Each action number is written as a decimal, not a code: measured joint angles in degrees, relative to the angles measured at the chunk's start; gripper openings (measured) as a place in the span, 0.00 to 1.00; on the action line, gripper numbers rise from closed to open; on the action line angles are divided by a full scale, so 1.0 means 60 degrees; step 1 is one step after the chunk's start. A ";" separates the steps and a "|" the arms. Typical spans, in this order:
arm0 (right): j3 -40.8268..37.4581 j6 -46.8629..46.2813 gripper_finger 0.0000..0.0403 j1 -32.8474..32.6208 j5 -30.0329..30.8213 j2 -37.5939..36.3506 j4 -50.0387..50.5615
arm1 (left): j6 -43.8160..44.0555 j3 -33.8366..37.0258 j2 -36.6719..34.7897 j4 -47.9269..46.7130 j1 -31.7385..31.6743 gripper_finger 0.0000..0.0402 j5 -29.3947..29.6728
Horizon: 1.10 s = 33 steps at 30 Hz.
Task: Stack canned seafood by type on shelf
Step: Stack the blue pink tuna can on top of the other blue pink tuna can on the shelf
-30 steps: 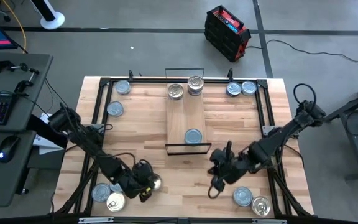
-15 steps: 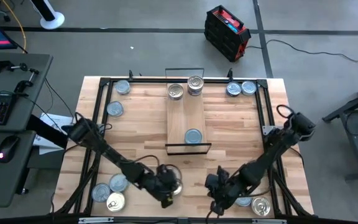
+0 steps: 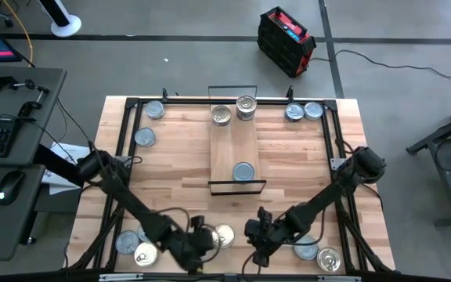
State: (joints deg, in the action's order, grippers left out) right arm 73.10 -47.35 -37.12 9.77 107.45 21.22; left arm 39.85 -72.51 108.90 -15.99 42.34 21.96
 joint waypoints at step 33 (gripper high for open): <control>-0.0007 0.1475 0.00 0.0638 0.0472 0.1281 -0.1727 | -0.1528 0.1272 -0.0007 0.0707 -0.0431 0.00 0.0630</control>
State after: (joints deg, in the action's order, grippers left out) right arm 73.06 -38.50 -33.29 12.60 115.13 10.86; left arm 30.69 -64.87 108.86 -11.75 39.76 25.74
